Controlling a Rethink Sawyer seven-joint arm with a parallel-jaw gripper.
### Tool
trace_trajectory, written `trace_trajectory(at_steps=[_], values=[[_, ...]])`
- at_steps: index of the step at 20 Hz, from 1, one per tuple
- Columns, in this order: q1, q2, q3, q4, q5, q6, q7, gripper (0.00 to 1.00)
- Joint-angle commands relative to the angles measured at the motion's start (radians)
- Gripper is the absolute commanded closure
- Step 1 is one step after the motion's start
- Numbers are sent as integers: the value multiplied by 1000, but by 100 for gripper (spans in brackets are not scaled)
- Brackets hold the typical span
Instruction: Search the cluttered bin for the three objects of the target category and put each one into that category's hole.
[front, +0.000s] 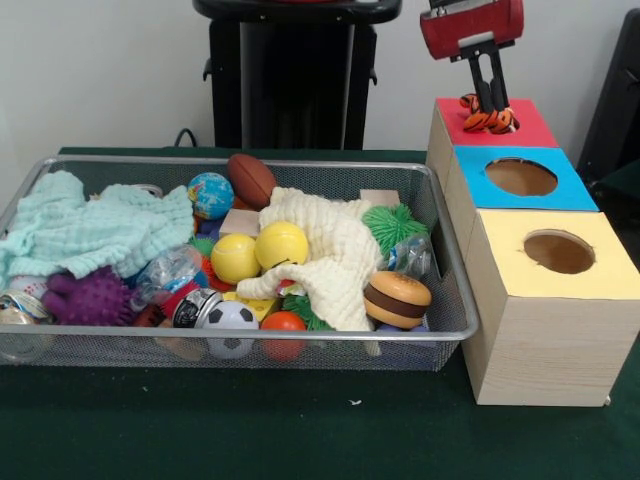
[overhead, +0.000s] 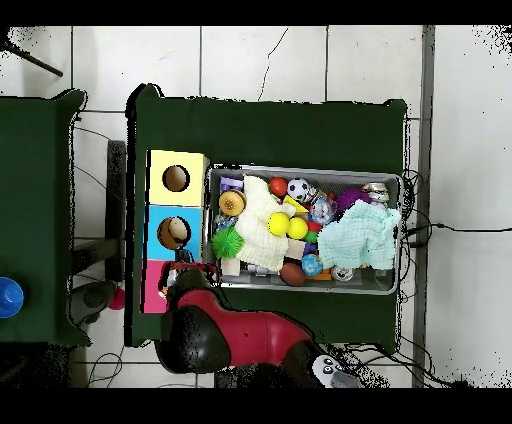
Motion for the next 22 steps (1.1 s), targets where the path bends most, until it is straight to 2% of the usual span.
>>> trace_trajectory(at_steps=[1,4,15,22], values=[[-3,-42,4,-48,32,129,176,100],[-1,-62,-7,-49,35,162,160,100],[45,-28,-85,-68,-10,201,92,100],[77,42,-131,-76,-56,172,60,100]])
